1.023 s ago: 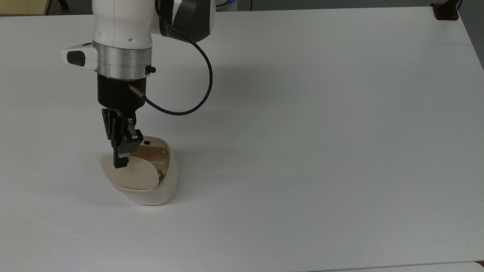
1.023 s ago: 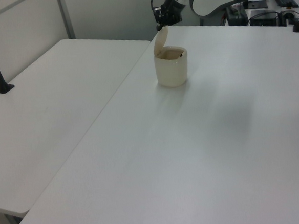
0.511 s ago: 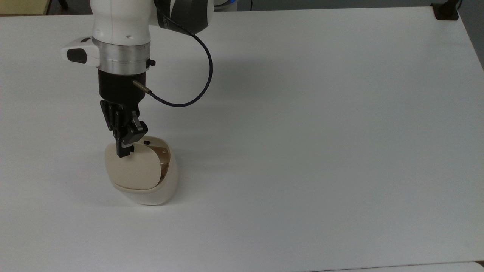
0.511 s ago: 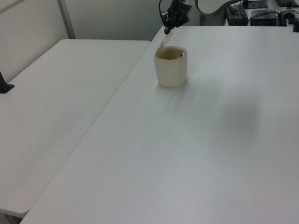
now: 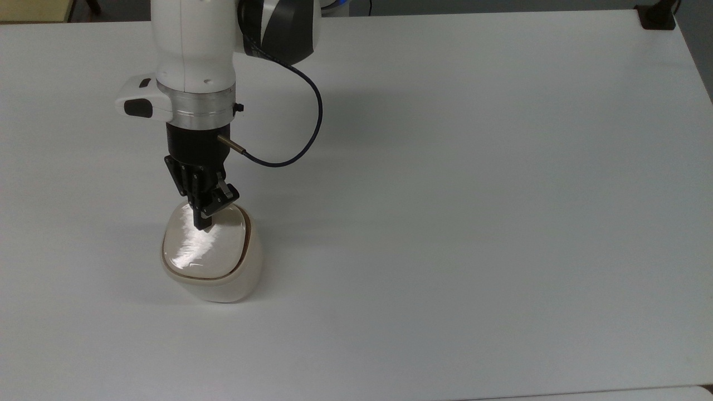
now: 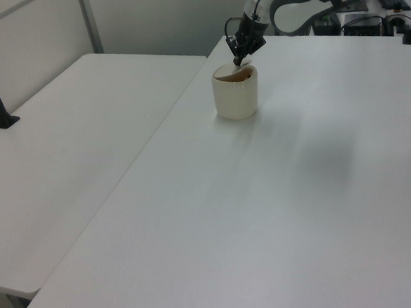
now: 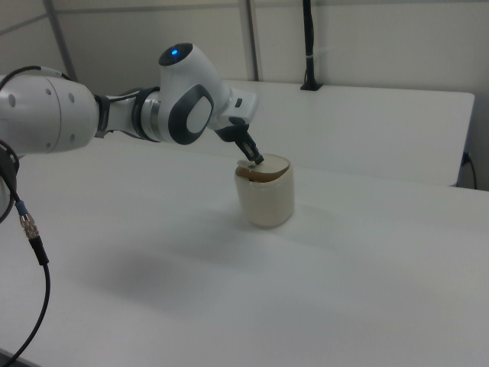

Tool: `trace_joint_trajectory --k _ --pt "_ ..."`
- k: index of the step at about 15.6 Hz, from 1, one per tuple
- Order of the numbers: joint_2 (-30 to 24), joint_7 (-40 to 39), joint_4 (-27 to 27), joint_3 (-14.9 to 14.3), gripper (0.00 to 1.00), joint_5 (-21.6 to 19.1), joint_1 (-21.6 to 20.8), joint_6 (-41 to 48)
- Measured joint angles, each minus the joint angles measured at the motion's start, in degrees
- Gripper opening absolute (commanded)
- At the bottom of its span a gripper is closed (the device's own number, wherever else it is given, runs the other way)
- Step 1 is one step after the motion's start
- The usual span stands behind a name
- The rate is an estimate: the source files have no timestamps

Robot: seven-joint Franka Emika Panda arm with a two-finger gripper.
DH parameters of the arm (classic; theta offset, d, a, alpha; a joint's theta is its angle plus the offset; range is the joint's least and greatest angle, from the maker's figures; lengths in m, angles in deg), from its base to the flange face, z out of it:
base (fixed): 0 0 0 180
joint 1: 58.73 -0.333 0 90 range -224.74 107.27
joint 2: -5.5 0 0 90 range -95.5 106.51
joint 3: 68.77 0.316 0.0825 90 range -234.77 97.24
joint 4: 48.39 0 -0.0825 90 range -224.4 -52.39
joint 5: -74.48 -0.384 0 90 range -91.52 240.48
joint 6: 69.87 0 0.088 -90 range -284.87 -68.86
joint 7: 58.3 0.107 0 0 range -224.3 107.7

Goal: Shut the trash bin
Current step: 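Press the lid down flat onto the bin rim with the gripper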

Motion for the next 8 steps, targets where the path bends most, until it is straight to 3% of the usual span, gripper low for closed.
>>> trace_joint_trajectory --k 8 --pt "-0.03 -2.54 -0.85 0.89 0.0 1.94 -0.12 3.75"
